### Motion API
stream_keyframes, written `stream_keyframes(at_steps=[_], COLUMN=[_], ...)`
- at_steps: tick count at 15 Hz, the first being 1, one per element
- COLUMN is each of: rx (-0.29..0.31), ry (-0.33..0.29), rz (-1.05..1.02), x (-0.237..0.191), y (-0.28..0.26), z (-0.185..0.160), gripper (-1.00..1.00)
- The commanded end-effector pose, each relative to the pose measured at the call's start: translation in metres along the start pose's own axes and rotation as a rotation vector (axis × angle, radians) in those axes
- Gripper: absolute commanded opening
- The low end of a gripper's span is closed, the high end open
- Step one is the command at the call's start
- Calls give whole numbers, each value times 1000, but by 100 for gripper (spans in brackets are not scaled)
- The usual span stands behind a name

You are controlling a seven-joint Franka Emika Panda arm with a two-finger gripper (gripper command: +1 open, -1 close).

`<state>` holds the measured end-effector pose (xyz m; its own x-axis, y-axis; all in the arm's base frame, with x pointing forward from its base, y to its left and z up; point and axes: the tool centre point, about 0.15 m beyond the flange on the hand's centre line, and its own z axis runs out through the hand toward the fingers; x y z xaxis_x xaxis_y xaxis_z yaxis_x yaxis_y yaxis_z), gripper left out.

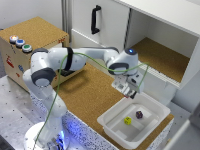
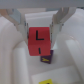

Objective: Store the pink block inside the box

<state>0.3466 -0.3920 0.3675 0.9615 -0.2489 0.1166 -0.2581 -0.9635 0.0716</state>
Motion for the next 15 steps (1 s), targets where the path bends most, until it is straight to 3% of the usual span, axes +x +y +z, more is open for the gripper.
stream_keyframes(at_steps=[1, 7, 10, 15], rx=[113, 146, 201, 219], ry=[-28, -18, 3, -39], rz=[214, 548, 701, 865], x=[24, -7, -19, -18], y=[74, 114, 115, 101], z=[32, 81, 106, 137], gripper=[-100, -100, -100, -100])
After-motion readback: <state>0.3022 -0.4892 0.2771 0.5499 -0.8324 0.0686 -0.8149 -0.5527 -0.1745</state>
